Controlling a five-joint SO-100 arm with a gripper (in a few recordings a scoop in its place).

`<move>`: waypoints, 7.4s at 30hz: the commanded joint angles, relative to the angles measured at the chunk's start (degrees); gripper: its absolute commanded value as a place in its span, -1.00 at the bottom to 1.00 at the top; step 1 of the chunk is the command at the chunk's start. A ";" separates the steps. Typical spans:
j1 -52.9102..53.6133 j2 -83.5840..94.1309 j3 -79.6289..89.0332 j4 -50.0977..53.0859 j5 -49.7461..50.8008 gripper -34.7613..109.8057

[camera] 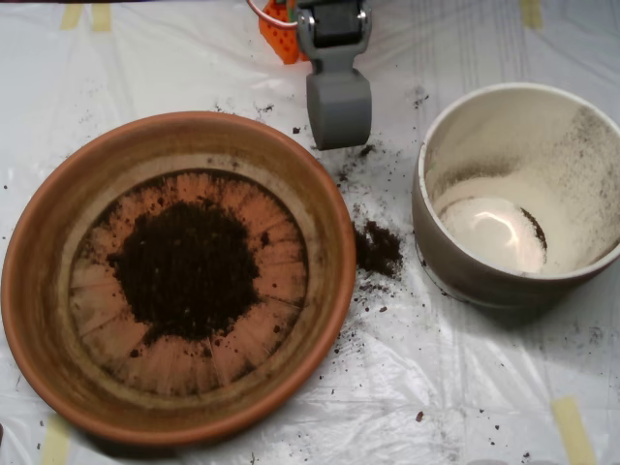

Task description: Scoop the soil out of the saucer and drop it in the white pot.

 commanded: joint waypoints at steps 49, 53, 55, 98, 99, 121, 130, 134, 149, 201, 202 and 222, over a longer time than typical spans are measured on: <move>36.83 -91.85 -51.77 -10.46 7.65 0.09; 35.95 -95.10 -53.88 -8.79 6.77 0.12; 35.16 -96.15 -54.14 -8.79 6.50 0.11; 37.44 -88.24 -48.16 -25.40 -6.15 -0.53; 37.00 -84.99 -45.70 -26.63 -5.98 -0.53; 14.50 -54.40 -46.49 -12.66 -2.37 -0.53; 2.11 -60.47 -61.08 -5.27 -0.97 -0.53; -2.90 -66.53 -69.87 -1.58 -0.97 -0.53; -22.24 -80.24 -90.53 13.62 -5.19 -0.53; -2.29 -63.90 -70.31 5.80 2.99 -0.06; -0.79 -62.84 -68.73 4.75 3.52 -0.06; 23.38 -63.72 -39.73 -10.55 2.90 -0.03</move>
